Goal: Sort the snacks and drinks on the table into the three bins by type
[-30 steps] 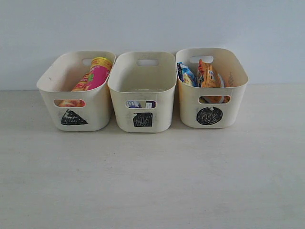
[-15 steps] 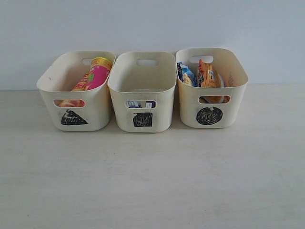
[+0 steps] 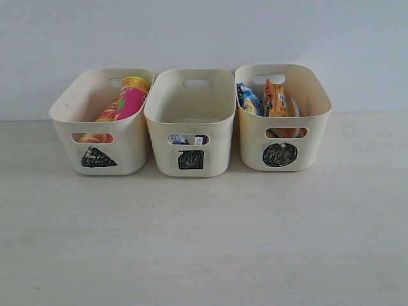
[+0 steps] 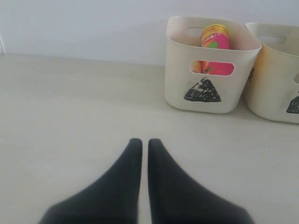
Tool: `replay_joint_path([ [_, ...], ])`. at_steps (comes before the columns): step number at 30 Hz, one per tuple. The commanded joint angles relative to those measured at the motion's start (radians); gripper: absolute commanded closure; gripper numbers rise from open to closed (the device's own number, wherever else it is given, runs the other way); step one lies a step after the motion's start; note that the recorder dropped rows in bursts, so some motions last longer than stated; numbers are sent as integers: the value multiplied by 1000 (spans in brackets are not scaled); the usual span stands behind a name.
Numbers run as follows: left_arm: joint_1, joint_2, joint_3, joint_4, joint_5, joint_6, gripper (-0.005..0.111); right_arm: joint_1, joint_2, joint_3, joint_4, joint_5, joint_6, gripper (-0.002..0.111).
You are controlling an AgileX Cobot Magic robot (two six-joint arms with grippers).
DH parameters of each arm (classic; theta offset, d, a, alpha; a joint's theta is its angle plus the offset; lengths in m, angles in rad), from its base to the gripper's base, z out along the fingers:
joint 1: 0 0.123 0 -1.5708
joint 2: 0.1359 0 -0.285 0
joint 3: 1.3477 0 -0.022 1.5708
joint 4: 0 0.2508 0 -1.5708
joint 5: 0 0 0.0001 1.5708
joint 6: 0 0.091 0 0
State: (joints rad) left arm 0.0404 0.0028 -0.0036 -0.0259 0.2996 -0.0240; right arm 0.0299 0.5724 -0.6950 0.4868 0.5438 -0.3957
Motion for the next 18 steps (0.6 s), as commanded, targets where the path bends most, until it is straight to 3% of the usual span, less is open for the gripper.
replay_joint_path([
  [1, -60, -3, 4, -8, 3, 5, 102, 3, -4, 3, -1, -24, -10, 108],
  [11, -76, -3, 4, -8, 3, 9, 102, -4, -85, 27, -1, -40, -105, 108],
  [18, -74, -3, 4, -8, 7, 9, 102, -41, -184, 163, 19, -155, -122, 108],
])
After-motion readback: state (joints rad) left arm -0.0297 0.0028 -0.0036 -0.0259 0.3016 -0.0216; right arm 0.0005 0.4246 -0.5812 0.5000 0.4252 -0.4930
